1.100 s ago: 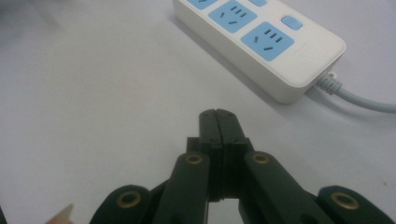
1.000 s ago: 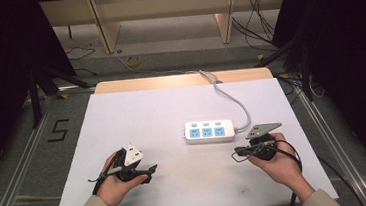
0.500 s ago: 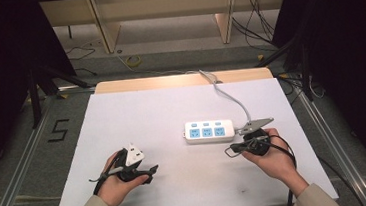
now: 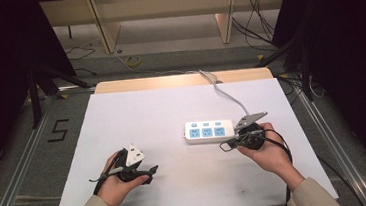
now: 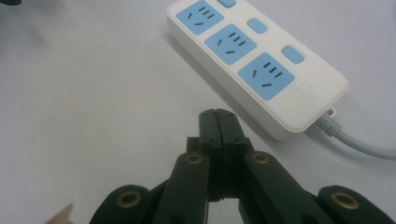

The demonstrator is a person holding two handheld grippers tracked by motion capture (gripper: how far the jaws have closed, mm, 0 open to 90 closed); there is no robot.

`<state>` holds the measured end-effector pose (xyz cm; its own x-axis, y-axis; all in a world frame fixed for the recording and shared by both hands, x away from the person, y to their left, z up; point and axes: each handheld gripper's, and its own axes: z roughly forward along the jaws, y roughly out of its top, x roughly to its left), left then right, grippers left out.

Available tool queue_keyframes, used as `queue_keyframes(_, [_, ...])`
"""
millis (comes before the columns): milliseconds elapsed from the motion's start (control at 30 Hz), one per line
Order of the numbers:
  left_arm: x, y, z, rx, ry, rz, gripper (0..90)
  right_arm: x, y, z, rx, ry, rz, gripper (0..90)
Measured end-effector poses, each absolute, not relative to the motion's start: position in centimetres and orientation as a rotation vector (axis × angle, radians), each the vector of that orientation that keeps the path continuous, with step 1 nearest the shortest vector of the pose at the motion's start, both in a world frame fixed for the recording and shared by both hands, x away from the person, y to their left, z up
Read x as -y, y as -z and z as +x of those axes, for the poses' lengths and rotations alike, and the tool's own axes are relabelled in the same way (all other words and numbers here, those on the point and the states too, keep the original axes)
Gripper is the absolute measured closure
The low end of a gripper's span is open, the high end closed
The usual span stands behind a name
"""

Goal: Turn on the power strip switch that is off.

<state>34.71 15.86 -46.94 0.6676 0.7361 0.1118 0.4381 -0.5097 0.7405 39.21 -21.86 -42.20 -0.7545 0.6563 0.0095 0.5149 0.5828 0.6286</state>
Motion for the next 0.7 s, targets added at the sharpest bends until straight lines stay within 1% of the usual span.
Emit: queue_keyframes(700, [-15.5,47.1,34.6,-0.886,-0.542,2.192,26.3,20.5,41.7,40.7,-2.595,-0.911,0.962,90.0])
